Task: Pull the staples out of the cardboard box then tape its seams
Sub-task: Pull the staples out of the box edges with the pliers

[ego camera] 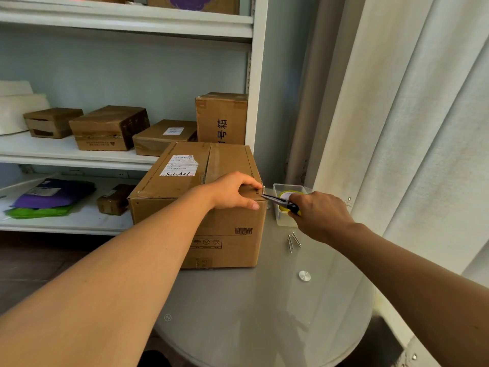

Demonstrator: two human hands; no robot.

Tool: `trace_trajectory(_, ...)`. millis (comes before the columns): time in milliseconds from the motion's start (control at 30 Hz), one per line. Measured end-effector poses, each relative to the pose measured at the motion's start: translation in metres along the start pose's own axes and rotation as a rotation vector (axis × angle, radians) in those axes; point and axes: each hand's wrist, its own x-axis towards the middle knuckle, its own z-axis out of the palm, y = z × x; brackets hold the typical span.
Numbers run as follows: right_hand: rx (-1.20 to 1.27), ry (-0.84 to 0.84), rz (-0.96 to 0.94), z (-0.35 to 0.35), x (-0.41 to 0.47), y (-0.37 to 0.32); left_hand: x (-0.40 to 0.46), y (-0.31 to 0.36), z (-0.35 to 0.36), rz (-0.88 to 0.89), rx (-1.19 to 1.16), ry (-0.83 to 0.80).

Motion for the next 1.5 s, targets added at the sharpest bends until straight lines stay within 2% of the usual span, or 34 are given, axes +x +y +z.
trace_trajectory(100,0.023,-0.003,0.030,0.002,-0.001,-0.002,0.001,-0.002,0.000,-0.004,0.002,0.003)
trace_trajectory(200,0.149,-0.064,0.102,0.008,-0.002,-0.004,0.001,-0.002,-0.001,-0.002,0.002,-0.004)
trace_trajectory(300,0.170,-0.089,0.090,0.008,-0.002,-0.002,0.002,-0.002,0.000,0.002,0.007,-0.004)
trace_trajectory(567,0.013,-0.034,-0.003,0.000,0.005,-0.001,0.001,-0.001,0.000,0.003,0.009,0.003)
trace_trajectory(800,0.186,-0.002,0.168,0.007,-0.003,-0.013,0.000,0.000,0.000,-0.003,-0.003,0.000)
trace_trajectory(1067,0.275,-0.036,0.213,0.008,-0.003,-0.017,0.000,0.002,0.000,-0.010,-0.064,0.006)
trace_trajectory(1200,0.268,0.014,0.252,0.015,-0.009,-0.021,0.001,0.003,0.000,-0.019,-0.097,0.026)
trace_trajectory(1333,0.275,0.071,0.276,0.015,-0.008,-0.021,0.004,0.008,-0.004,-0.025,-0.063,-0.035)
trace_trajectory(1500,0.338,0.053,0.290,0.008,0.006,-0.019,0.009,0.014,-0.008,-0.058,-0.064,-0.079)
